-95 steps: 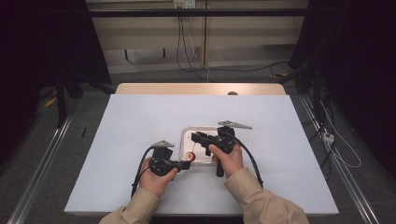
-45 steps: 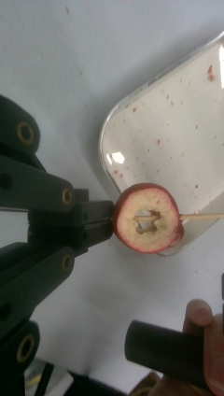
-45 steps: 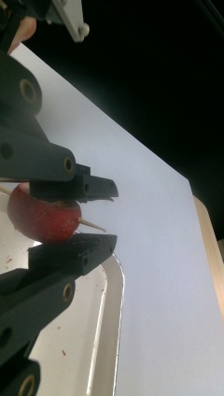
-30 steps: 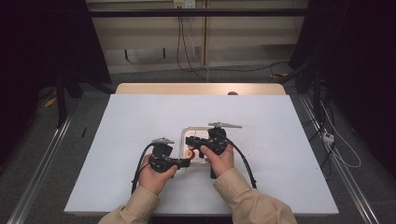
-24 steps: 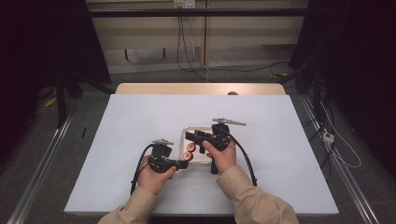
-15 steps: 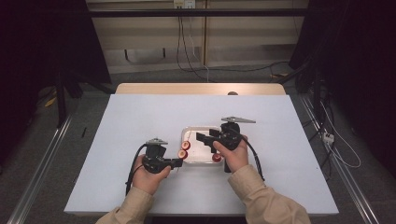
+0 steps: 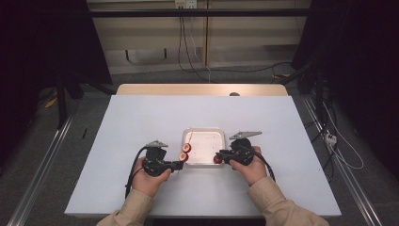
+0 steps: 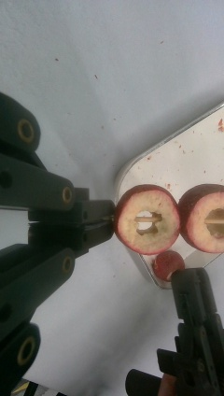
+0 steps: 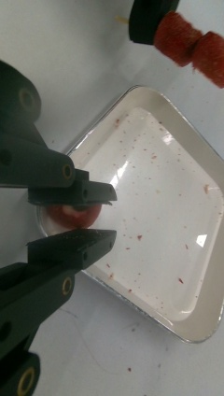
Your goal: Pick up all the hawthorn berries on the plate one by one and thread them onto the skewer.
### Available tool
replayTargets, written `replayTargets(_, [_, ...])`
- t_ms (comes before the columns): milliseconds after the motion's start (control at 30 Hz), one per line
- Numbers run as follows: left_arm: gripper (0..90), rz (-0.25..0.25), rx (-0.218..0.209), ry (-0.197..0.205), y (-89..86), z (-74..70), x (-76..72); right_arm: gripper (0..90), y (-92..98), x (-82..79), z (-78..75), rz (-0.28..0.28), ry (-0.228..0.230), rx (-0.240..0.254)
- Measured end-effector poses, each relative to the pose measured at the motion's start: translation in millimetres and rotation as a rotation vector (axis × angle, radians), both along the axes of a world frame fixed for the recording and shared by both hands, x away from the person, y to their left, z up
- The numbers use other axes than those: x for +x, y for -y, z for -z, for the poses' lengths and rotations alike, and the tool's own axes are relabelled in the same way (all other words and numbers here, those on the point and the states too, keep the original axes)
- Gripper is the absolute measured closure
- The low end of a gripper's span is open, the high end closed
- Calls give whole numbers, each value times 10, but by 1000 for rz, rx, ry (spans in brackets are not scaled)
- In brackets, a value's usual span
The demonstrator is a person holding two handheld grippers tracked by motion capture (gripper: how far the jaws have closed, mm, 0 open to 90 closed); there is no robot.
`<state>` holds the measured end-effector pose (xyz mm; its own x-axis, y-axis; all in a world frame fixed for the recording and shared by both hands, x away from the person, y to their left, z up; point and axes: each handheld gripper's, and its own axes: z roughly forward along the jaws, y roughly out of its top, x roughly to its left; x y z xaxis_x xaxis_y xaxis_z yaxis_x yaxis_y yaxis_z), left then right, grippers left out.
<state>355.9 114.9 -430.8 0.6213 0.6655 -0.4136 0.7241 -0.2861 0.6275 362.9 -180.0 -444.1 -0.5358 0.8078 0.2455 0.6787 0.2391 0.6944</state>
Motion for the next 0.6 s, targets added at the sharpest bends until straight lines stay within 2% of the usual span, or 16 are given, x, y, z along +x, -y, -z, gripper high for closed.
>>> replayTargets(67, [900,2,2,2,5,-1,-1,778,-4,-17,11,0,10,-16])
replayTargets(133, [900,3,-1,3,10,-1,-2,785,-18,-6,24,7,2,4])
replayTargets(333, [900,10,-3,-1,8,3,1,791,-143,87,65,22,20,27])
replayTargets(400, [900,14,-2,-3,9,7,4,791,-182,135,83,41,35,38])
replayTargets(600, [900,9,-7,-7,9,13,1,766,-233,302,116,130,35,81])
